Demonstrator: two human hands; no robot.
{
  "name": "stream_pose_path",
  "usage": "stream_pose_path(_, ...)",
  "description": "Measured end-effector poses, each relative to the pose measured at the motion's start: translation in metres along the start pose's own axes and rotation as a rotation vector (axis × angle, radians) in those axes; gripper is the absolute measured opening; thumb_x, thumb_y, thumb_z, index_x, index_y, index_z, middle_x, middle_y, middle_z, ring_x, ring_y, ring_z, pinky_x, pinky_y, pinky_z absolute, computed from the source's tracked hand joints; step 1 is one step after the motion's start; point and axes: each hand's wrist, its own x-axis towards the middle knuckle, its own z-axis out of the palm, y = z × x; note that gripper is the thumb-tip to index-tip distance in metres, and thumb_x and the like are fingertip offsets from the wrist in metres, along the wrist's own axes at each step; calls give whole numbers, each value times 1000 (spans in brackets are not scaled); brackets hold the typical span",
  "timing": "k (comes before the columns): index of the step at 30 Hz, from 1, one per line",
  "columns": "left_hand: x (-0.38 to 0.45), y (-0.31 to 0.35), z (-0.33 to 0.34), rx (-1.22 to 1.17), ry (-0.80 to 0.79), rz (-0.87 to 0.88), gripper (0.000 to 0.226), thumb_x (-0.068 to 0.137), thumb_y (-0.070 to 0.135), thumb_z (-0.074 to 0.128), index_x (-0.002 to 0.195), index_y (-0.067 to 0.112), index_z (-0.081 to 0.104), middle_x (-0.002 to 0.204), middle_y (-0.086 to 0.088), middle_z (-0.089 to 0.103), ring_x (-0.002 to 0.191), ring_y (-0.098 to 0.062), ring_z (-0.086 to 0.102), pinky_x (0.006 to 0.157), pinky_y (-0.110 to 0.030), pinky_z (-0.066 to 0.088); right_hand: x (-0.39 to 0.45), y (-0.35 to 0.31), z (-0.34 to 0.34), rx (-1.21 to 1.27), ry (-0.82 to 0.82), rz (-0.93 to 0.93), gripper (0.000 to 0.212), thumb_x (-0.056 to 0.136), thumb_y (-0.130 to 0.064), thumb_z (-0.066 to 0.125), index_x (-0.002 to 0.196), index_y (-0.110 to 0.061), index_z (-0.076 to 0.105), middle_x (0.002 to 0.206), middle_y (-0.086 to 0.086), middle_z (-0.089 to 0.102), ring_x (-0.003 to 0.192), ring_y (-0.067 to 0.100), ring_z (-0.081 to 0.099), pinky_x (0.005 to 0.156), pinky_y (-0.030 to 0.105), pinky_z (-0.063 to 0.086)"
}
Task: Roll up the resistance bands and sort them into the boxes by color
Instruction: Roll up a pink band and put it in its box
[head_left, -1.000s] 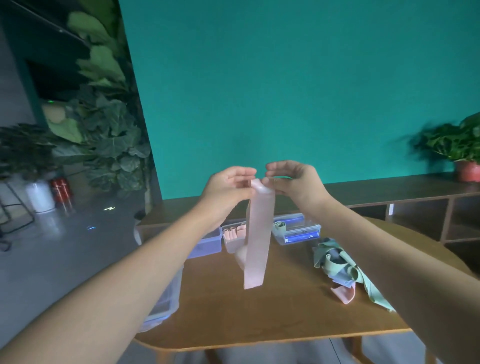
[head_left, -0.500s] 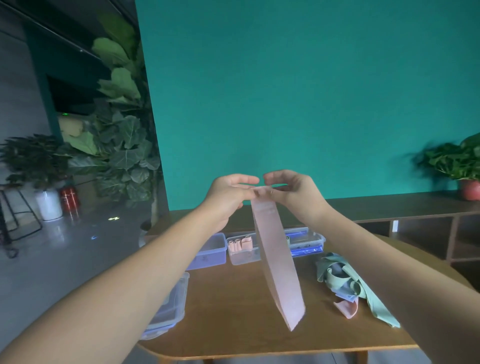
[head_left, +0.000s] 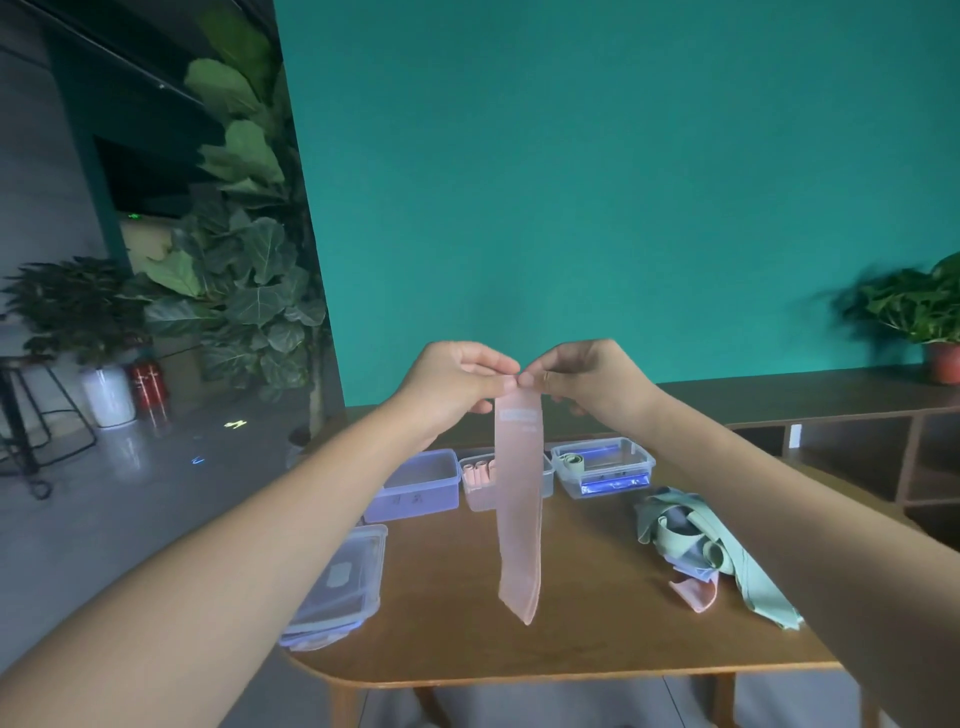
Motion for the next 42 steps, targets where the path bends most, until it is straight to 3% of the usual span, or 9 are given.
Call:
stream_pose_path(5, 13, -35, 9, 50, -52, -68, 12, 87, 8, 77, 98, 13, 77, 93, -4, 78, 79, -9, 67, 71, -25, 56, 7, 32, 9, -11, -86, 51, 18, 85, -28, 81, 91, -11, 78, 71, 4, 70, 52, 4, 48, 53, 20, 39)
stream_pose_path(8, 31, -81, 28, 131, -70, -113, 14, 83, 7, 78, 93, 17, 78, 87, -4, 78, 70, -12, 65, 62, -24, 51, 17, 73, 16, -79, -160, 103, 11, 86, -23, 80, 91, -13, 79, 62, -14, 67, 53, 1, 51, 50, 10, 39)
stream_pose_path(12, 53, -164, 65, 383, -88, -93, 14, 82, 9, 77, 90, 20, 81, 84, 4, 77, 72, -6, 67, 70, -21, 53, 33, 155, 40, -207, -286, 203, 8, 89, -15, 76, 97, -15, 78, 48, -19, 59, 43, -3, 49, 50, 7, 35)
stream_pose_path(15, 60, -224, 91, 455, -130, -120, 15, 87, 7, 72, 93, 17, 81, 81, 10, 71, 72, 1, 62, 67, -11, 50, 40, 221, 67, -207, -317, 293, 11, 88, -16, 78, 99, -15, 78, 68, -11, 67, 49, -2, 54, 48, 6, 36)
stream_pose_path(17, 68, -258, 104, 446, -138, -152, 11, 89, 9, 74, 95, 15, 80, 82, 10, 68, 72, 0, 62, 66, -7, 49, 46, 258, 81, -178, -310, 320, 12, 87, -15, 79, 99, -12, 79, 75, -4, 69, 56, 3, 55, 48, 8, 38)
stream_pose_path(21, 92, -310, 113, 394, -118, -182, 10, 85, 18, 79, 92, 25, 80, 84, 10, 75, 79, -5, 70, 81, -33, 61, 63, 313, 99, -119, -259, 319, 12, 86, -12, 79, 98, -10, 80, 64, -13, 68, 57, 3, 58, 56, 12, 42)
stream_pose_path(27, 118, -354, 117, 232, -60, -259, 15, 81, 15, 81, 89, 27, 78, 84, 11, 76, 73, -1, 70, 79, -26, 60, 80, 357, 115, 55, -156, 348, 16, 84, 1, 76, 81, -14, 73, 55, -14, 64, 51, 2, 55, 50, 15, 42)
stream_pose_path(32, 130, -381, 115, 187, -73, -295, 15, 86, 13, 73, 97, 21, 78, 79, 5, 76, 69, -12, 71, 57, -15, 52, 92, 386, 127, 98, -87, 429, 10, 86, -12, 80, 95, -14, 76, 58, -4, 66, 45, 8, 50, 47, 22, 40)
stream_pose_path(42, 146, -417, 143, 88, 228, -256, 18, 89, 14, 74, 107, 14, 74, 81, 9, 73, 72, -8, 71, 74, -25, 60, 113, 412, 143, -10, 69, 438, 15, 91, -12, 73, 106, -13, 72, 69, -3, 70, 44, 3, 57, 45, 15, 44)
